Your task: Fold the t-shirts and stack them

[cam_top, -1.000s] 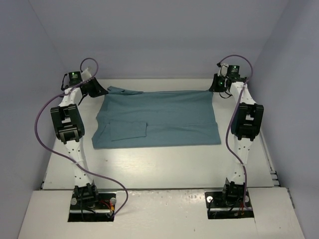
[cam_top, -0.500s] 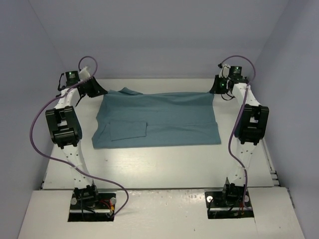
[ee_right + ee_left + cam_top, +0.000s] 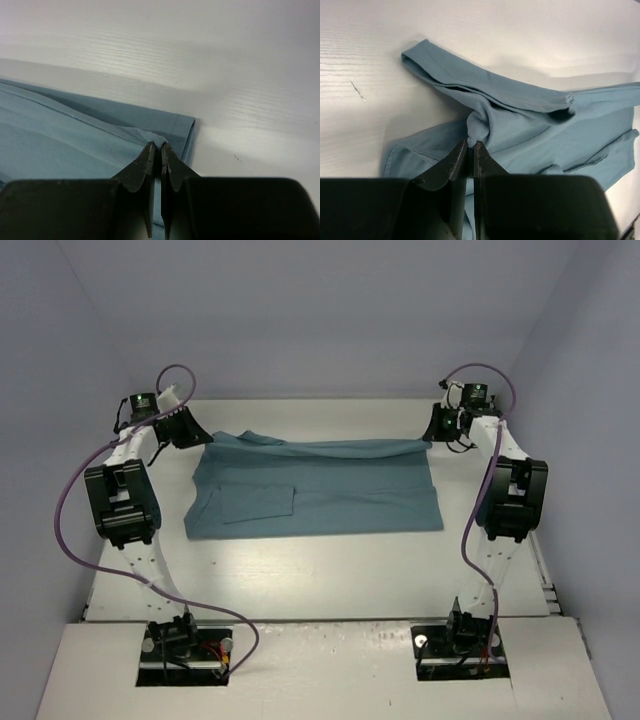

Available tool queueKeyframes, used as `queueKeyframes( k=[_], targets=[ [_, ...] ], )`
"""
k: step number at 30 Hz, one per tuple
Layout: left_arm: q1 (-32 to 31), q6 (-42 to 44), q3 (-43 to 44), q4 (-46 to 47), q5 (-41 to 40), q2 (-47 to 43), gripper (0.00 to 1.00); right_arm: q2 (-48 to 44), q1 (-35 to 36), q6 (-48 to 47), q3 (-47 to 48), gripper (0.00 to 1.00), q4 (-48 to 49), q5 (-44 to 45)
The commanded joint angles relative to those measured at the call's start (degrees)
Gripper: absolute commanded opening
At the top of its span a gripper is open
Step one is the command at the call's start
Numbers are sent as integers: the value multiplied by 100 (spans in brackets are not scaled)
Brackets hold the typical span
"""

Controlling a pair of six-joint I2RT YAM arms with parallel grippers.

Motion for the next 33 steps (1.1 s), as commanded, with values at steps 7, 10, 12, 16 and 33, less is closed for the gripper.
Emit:
queueKeyframes(
  k=[7,10,12,16,33],
  targets=[
    [92,631,-561,96,-343,-866,0,-784,-71,107,-470,0,177,224],
    [90,649,-636,70,-350,-897,0,-832,-77,137,-599,0,177,316],
    [88,665,-694,46,-362,-923,0,-871,-91,202,-711,0,186,400],
    [87,760,-888,111,-423,-1027,0,-904,-115,281,-752,0,186,496],
    [87,786,-1614,451,-618,-1166,0,-807,-123,790,-1140,0,283,757]
  ],
)
